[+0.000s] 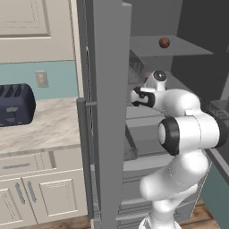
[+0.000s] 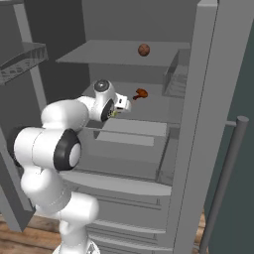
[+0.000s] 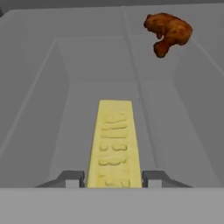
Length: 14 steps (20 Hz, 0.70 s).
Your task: Pick the egg and butter from the fridge and place them by the bowl for mixing.
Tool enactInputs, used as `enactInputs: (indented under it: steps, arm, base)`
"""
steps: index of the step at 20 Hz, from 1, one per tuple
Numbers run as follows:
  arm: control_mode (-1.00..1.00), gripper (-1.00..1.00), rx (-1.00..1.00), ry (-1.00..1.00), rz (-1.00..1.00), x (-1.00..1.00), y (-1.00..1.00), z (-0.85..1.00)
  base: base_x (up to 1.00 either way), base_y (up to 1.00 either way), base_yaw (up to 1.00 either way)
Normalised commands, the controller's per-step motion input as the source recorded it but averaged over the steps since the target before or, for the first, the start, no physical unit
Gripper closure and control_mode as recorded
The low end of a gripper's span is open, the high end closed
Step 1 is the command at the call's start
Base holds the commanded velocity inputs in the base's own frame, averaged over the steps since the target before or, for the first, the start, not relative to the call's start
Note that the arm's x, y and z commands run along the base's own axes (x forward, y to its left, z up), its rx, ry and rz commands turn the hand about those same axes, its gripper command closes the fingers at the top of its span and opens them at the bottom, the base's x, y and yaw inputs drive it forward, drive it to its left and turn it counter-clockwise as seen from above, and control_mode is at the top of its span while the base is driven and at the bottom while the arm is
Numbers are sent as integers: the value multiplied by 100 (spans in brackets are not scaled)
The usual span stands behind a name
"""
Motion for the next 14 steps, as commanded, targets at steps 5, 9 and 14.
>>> enactInputs:
  steps: [5,9,14]
  arm:
    - [-100,100,0,11,0,-59,-13,50]
    - [-100,100,0,10,0,-68,-10,43]
    - [-100,100,0,1,0,-83,-1,14]
  base:
    - [0,0,0]
    - [0,0,0]
    - [0,0,0]
